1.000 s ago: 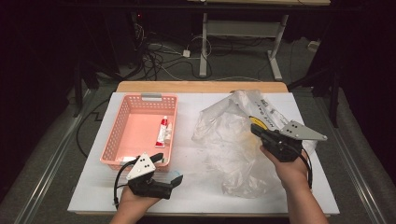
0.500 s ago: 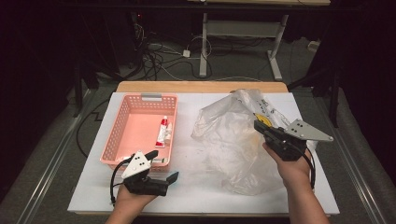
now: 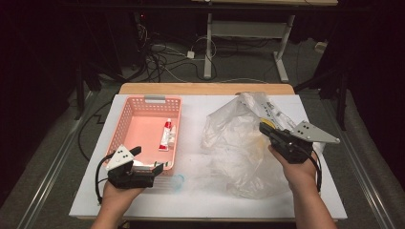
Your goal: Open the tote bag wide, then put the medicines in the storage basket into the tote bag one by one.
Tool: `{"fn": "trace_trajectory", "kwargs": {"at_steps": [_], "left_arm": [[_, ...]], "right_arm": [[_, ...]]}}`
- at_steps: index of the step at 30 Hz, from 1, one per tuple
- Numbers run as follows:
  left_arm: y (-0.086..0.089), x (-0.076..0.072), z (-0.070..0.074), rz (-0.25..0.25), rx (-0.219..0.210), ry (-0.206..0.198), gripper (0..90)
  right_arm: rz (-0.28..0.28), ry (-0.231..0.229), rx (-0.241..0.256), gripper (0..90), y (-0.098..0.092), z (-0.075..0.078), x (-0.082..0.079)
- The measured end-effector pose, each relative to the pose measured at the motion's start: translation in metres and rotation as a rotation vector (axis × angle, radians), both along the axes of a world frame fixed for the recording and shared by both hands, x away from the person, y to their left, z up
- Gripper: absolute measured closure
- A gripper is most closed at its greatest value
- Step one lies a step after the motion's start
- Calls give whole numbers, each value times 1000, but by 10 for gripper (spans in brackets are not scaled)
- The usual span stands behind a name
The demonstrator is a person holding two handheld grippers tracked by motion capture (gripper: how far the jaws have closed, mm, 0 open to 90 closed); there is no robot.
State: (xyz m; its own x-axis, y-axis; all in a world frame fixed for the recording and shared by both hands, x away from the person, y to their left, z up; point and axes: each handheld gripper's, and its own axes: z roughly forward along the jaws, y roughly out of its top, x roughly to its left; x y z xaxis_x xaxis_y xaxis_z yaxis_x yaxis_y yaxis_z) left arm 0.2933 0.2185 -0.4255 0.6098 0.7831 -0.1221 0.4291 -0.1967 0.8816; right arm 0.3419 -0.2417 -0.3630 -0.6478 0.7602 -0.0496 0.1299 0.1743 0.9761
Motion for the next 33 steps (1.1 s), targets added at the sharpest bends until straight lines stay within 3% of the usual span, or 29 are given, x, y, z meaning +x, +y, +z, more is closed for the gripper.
{"fn": "trace_trajectory", "kwargs": {"at_steps": [7, 15, 22, 33], "left_arm": [[21, 5, 1, 76, 30, 23, 0], [40, 10, -2, 139, 19, 47, 0], [38, 12, 2, 150, 35, 48, 0], [27, 28, 21, 144, -12, 62, 0]], "right_arm": [[1, 10, 2, 900, -2, -1, 0], [13, 9, 5, 900, -2, -2, 0], [16, 13, 1, 900, -2, -3, 2], [10, 8, 15, 900, -7, -3, 4]]}}
